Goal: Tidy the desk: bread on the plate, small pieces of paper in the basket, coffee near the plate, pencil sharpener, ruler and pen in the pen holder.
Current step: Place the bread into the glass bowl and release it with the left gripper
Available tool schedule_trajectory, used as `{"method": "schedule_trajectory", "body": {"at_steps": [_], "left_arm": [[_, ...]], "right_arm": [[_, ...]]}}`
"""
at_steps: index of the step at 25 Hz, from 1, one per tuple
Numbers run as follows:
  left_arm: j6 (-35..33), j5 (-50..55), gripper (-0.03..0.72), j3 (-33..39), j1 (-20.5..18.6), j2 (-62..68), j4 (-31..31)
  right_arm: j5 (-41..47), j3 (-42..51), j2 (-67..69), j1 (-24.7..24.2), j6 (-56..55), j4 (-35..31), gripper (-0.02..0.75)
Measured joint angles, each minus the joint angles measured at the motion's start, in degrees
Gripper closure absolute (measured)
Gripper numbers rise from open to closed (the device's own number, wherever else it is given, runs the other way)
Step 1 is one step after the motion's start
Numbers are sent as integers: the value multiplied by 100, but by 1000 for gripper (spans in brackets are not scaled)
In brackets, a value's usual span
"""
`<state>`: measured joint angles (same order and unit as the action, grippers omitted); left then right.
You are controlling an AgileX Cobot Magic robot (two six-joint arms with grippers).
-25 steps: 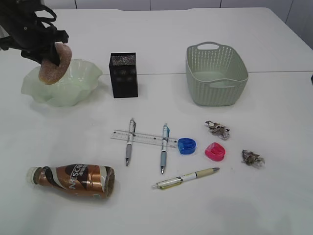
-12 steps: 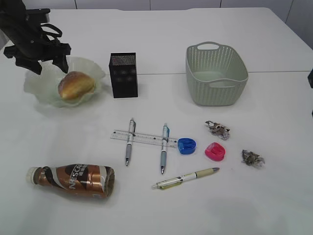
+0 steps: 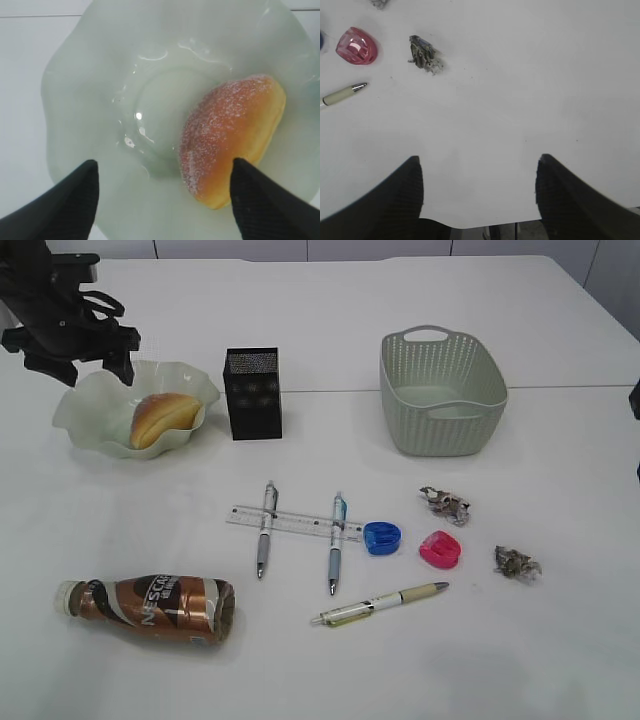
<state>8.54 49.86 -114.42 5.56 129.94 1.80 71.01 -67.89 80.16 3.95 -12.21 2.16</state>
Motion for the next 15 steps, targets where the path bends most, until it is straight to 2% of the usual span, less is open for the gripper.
{"method": "schedule_trajectory", "body": {"at_steps": [5, 10, 15], "left_arm": [[0, 519, 98, -501, 0, 0, 31], [0, 1793, 103, -1241, 0, 0, 31], [2, 2106, 103, -1392, -9, -114, -146]], "right_arm": [[0, 0, 0, 0, 0, -4, 224], [0, 0, 0, 0, 11, -4, 225], [0, -116, 0, 0, 121, -13, 225]]}}
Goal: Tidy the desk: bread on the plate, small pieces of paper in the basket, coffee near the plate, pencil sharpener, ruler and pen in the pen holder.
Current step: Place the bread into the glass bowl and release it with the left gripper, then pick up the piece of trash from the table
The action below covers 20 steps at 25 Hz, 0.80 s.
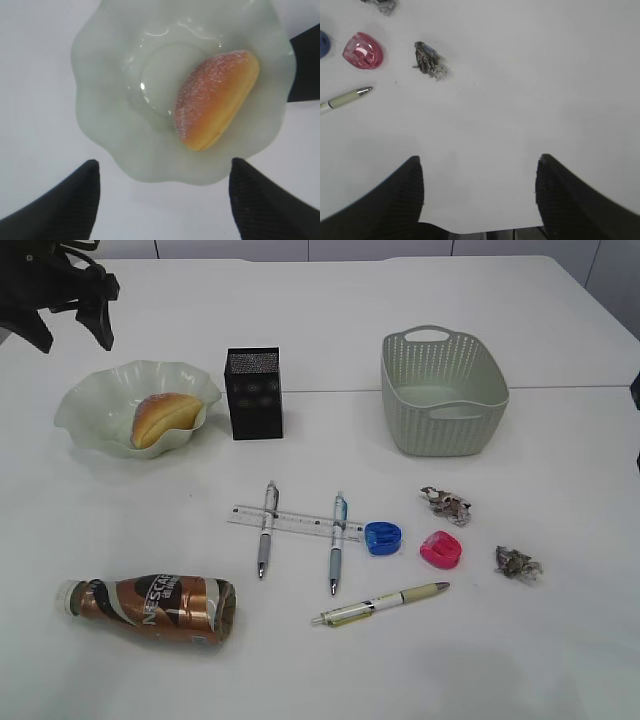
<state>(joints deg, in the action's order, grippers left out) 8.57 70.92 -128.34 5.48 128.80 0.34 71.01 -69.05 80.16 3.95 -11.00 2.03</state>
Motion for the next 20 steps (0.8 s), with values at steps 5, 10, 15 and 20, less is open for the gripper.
{"method": "schedule_trajectory", "body": {"at_steps": [5, 10, 15, 20], "left_arm": [[0, 22, 103, 55, 0, -472, -401], [-175, 22, 122, 1195, 0, -1326, -484], [-215, 22, 154, 2693, 0, -2590, -275], [-228, 22, 160, 3803, 0, -4115, -225]], "right_arm": [[0, -286, 23, 0, 267, -296, 226], [0, -406, 300, 9, 716, -608, 226], [0, -406, 590, 9, 807, -748, 226], [-8, -406, 681, 9, 820, -748, 226]]}}
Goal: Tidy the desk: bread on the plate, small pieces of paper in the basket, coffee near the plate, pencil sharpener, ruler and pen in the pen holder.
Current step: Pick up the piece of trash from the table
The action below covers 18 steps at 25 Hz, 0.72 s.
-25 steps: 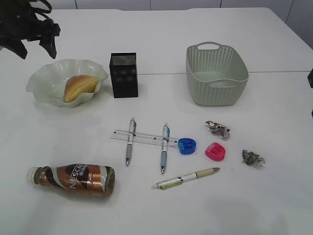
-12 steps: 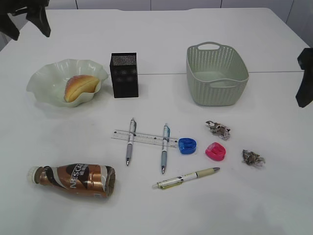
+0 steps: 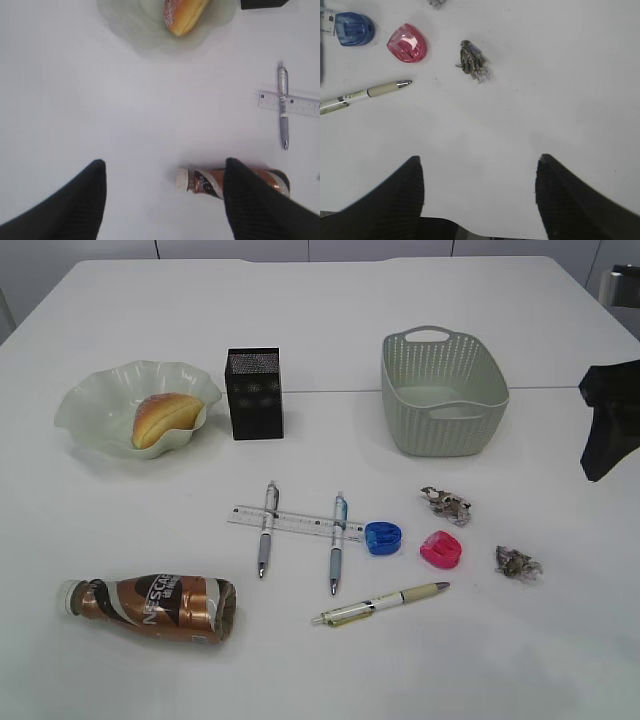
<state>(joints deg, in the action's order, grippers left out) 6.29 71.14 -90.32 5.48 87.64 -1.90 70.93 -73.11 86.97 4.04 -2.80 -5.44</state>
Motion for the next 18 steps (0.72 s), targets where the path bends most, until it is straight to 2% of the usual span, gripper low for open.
{"method": "schedule_trajectory", "body": {"at_steps": [6, 9, 18], "left_arm": [[-2, 37, 162, 1204, 0, -1532, 10], [-2, 82, 165, 1570, 0, -2137, 10], [-2, 102, 169, 1712, 0, -2832, 34]], "right_arm": [[0, 0, 0, 0, 4, -158, 226], [0, -12, 125, 0, 17, -275, 226], [-285, -12, 1100, 0, 30, -304, 226]]}}
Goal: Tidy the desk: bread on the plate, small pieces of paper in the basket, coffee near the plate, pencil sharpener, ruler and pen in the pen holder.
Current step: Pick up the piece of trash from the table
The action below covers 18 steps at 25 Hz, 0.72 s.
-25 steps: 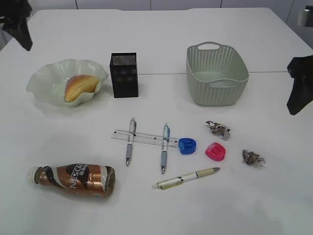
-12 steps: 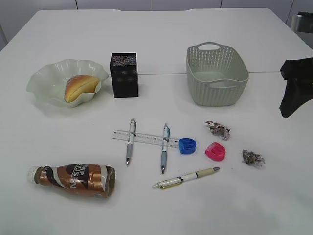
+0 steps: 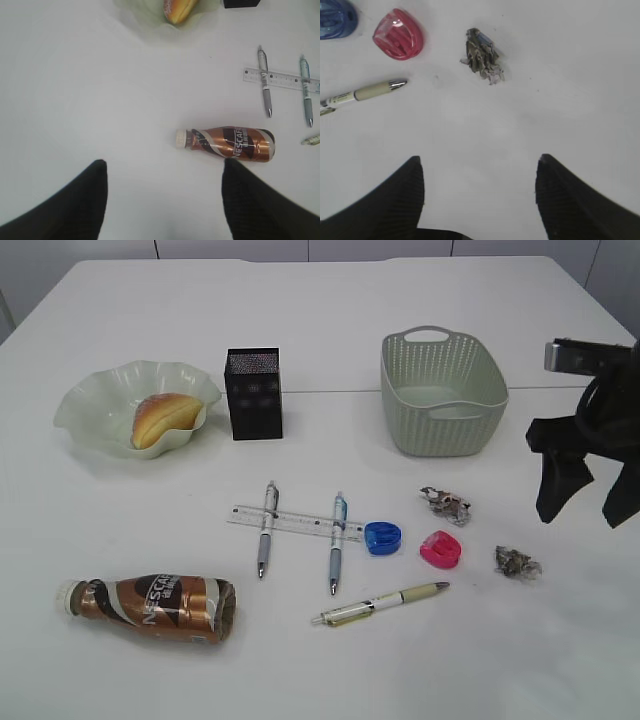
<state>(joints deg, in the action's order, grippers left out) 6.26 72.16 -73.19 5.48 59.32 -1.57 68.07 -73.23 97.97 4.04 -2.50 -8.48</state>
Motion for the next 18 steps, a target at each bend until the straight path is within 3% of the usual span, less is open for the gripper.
{"method": "schedule_trajectory", "body": {"at_steps": [8, 18], "left_arm": [[0, 0, 172, 14, 0, 0, -359], [0, 0, 176, 14, 0, 0, -455]], "right_arm": [[-680, -9, 917, 67, 14, 23, 227], [-1244, -145, 1575, 591, -36, 398, 227]]}}
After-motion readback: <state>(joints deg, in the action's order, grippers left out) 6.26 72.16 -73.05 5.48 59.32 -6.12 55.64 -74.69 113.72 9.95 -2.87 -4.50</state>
